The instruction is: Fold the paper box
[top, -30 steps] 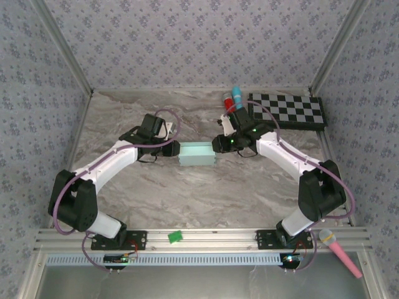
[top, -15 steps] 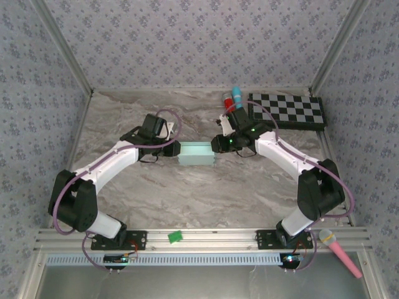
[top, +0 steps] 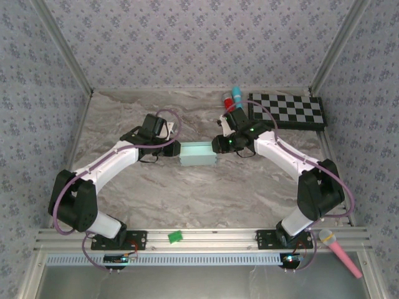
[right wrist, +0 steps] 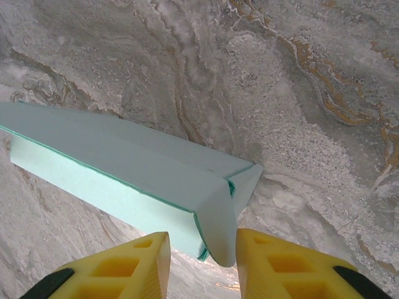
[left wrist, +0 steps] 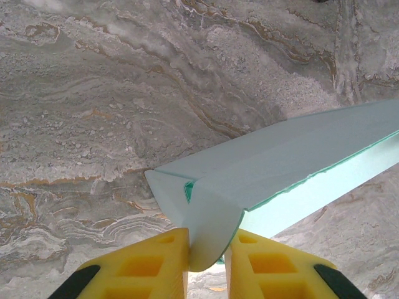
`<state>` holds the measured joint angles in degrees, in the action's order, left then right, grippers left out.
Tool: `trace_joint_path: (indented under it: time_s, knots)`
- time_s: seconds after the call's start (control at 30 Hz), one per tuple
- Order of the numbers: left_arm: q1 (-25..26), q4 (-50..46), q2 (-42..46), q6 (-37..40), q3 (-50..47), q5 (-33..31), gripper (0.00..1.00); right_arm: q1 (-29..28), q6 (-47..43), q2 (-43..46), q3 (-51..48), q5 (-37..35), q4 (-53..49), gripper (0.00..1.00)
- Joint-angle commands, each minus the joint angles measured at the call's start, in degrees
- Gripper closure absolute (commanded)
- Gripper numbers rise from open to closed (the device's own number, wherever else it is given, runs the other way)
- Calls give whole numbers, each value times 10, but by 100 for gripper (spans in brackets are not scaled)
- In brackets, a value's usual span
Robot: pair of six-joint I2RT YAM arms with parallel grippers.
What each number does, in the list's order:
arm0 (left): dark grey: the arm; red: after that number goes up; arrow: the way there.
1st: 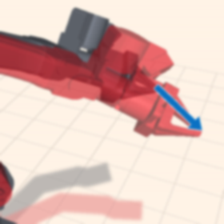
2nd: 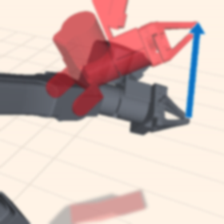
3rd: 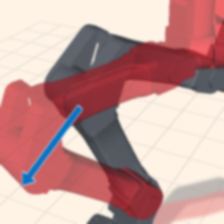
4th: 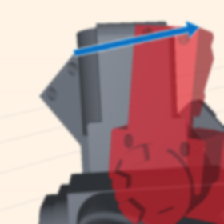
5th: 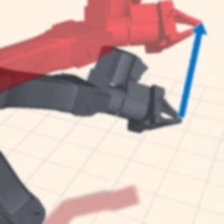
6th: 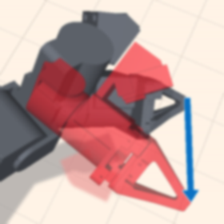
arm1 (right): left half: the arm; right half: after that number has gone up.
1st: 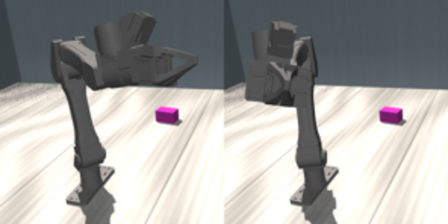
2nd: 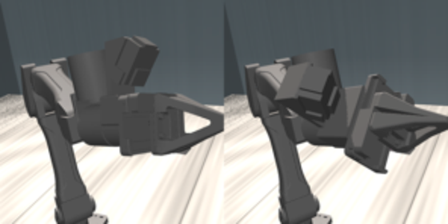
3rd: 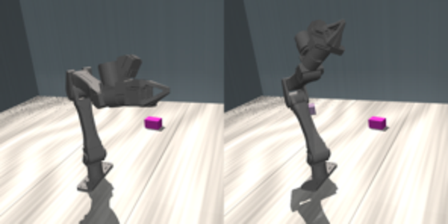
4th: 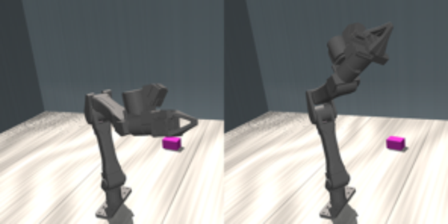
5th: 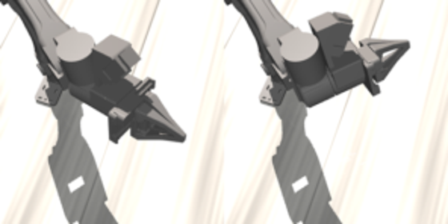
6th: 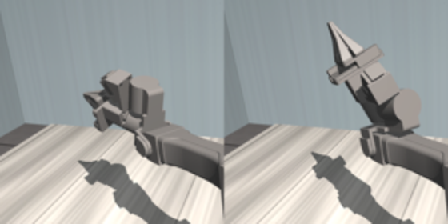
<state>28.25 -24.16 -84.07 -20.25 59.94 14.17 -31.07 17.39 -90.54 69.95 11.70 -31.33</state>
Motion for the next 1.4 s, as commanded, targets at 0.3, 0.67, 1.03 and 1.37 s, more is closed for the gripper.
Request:
trace_joint_path:
  time_s: [0.3,0.67,1.03,1.37]
  knots:
    - [4,2,5,-8,23,12,79,-8,4,-4,21,-4,-29,73]
    - [11,11,-2,-17,20,21,84,-7,21,-9,19,49,5,75]
    - [12,11,-6,-17,16,17,85,-4,42,-14,17,71,18,74]
    - [13,8,-6,-16,14,9,85,-2,48,-18,14,72,17,74]
